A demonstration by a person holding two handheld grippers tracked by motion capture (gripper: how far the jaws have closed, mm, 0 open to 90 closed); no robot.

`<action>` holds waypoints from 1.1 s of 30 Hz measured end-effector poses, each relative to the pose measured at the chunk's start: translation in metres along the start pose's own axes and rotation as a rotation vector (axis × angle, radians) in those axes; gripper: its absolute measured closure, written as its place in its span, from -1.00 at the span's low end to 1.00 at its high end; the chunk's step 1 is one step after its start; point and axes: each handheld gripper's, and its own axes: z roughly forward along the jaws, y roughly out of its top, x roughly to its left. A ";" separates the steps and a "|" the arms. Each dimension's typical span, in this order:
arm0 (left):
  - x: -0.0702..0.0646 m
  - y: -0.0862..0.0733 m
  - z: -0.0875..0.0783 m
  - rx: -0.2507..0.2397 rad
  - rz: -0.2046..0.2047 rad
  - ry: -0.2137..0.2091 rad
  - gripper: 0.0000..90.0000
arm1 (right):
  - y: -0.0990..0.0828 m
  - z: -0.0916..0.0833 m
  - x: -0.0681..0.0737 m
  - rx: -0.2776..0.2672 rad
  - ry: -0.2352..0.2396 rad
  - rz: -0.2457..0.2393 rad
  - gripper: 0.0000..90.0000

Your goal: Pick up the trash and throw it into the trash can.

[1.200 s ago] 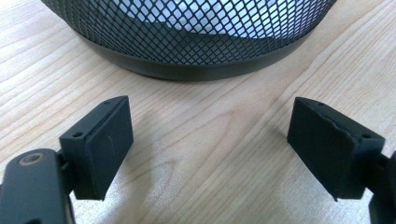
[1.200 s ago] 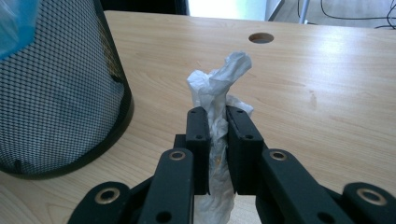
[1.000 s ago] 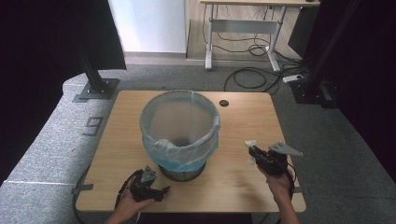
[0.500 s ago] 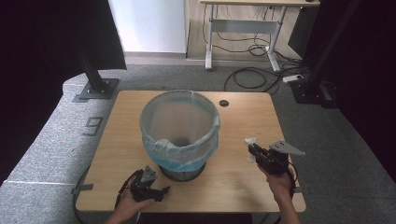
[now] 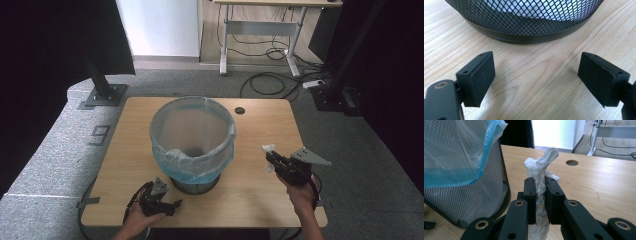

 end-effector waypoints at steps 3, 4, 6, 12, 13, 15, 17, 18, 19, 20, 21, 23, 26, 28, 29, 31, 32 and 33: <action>0.000 0.000 0.000 0.000 0.000 0.000 -0.69 | 0.003 -0.001 0.002 -0.005 0.005 -0.006 0.77; 0.000 0.000 0.000 0.000 0.000 0.000 -0.69 | 0.003 -0.001 0.002 -0.005 0.005 -0.006 0.77; 0.000 0.000 0.000 0.000 0.000 0.000 -0.69 | 0.005 -0.002 0.002 -0.011 0.007 -0.006 0.77; 0.000 0.000 0.000 0.000 -0.001 0.000 -0.68 | 0.008 -0.002 0.004 -0.018 0.014 -0.003 0.77; 0.000 0.000 0.000 0.000 0.000 0.000 -0.68 | 0.010 -0.002 0.004 -0.022 0.018 -0.003 0.77; 0.000 0.000 0.000 0.000 0.000 0.000 -0.69 | 0.012 -0.002 0.006 -0.027 0.019 -0.006 0.77; 0.000 0.000 0.000 0.000 0.000 0.000 -0.68 | 0.014 -0.003 0.007 -0.033 0.025 -0.005 0.77; 0.000 0.000 0.000 0.000 0.000 0.000 -0.68 | 0.014 -0.003 0.007 -0.033 0.025 -0.005 0.77; 0.000 0.000 0.000 0.000 0.000 0.000 -0.69 | 0.015 -0.003 0.008 -0.035 0.025 -0.006 0.77; 0.000 0.000 0.000 0.000 0.000 0.000 -0.69 | 0.017 -0.004 0.008 -0.038 0.026 -0.007 0.77; 0.000 0.000 0.000 0.000 0.000 0.000 -0.68 | 0.018 -0.004 0.009 -0.040 0.028 -0.007 0.77; 0.000 0.000 0.000 0.000 -0.001 0.000 -0.69 | 0.021 -0.005 0.010 -0.046 0.029 -0.010 0.77; 0.000 0.000 0.000 0.000 -0.001 0.001 -0.69 | 0.024 -0.006 0.012 -0.048 0.033 -0.013 0.77; 0.000 0.000 0.000 0.000 -0.001 0.001 -0.69 | 0.026 -0.007 0.013 -0.052 0.037 -0.013 0.77; 0.000 0.000 0.000 0.000 -0.001 0.001 -0.69 | 0.027 -0.007 0.014 -0.059 0.041 -0.012 0.77; 0.000 0.000 0.000 0.000 -0.001 0.001 -0.69 | 0.029 -0.008 0.015 -0.061 0.044 -0.013 0.77; 0.000 0.000 0.000 0.000 -0.002 0.001 -0.69 | 0.032 -0.009 0.016 -0.072 0.049 -0.011 0.77; 0.000 0.000 0.000 0.000 -0.002 0.001 -0.69 | 0.032 -0.009 0.016 -0.072 0.049 -0.011 0.77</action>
